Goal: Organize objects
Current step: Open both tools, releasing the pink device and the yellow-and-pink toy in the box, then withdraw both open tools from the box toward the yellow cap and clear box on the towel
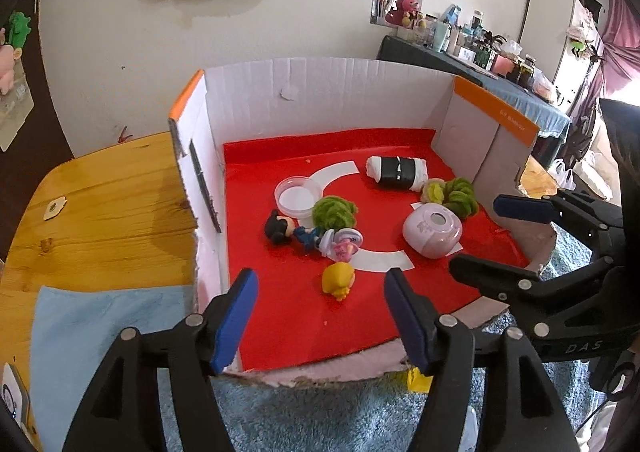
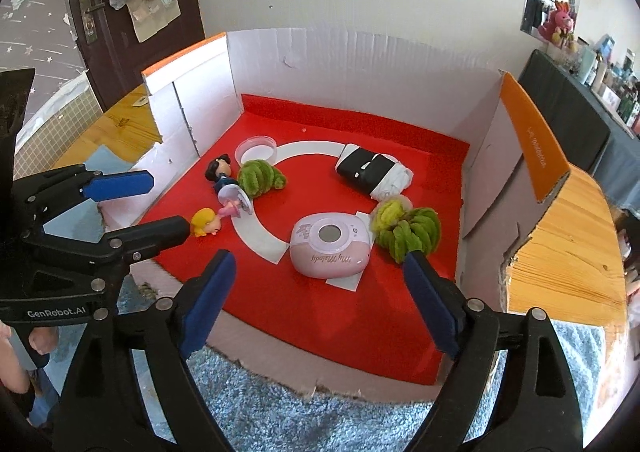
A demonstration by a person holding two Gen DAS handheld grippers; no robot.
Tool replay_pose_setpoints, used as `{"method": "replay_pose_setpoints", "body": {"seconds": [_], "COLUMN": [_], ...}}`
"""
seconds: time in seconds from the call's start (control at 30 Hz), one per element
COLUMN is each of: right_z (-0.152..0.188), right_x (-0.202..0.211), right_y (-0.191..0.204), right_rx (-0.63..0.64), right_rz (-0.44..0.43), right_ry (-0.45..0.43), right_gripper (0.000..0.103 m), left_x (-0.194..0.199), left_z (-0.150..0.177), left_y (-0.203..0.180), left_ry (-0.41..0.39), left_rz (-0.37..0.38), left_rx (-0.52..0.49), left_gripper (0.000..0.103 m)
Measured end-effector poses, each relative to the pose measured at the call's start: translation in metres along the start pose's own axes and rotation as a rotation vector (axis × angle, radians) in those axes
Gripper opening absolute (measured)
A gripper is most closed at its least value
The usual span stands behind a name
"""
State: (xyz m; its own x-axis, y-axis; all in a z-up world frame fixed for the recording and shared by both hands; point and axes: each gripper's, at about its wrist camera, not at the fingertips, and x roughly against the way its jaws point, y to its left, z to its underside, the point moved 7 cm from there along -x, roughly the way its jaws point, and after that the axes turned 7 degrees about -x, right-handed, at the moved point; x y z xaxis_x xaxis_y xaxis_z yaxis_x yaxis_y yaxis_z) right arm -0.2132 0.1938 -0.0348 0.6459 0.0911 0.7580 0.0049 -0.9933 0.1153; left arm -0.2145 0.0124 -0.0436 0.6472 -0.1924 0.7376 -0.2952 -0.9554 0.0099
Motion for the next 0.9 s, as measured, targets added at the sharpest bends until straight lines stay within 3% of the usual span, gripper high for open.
{"method": "replay_pose_setpoints", "body": {"seconds": [0.63, 0.9], "right_z": [0.015, 0.028], "right_x": [0.037, 0.043], "right_y": [0.005, 0.006], "right_rx": [-0.012, -0.03], "right_rz": [-0.007, -0.019], "right_ry": [-0.062, -0.056], "right_gripper": [0.097, 0.097], "left_x": [0.023, 0.031], "left_z": [0.013, 0.025], "left_y": [-0.002, -0.008], "left_ry": [-0.035, -0.032], "left_rz": [-0.011, -0.003], "left_rx": [0.01, 0.006], "left_gripper": [0.091, 0.091]}}
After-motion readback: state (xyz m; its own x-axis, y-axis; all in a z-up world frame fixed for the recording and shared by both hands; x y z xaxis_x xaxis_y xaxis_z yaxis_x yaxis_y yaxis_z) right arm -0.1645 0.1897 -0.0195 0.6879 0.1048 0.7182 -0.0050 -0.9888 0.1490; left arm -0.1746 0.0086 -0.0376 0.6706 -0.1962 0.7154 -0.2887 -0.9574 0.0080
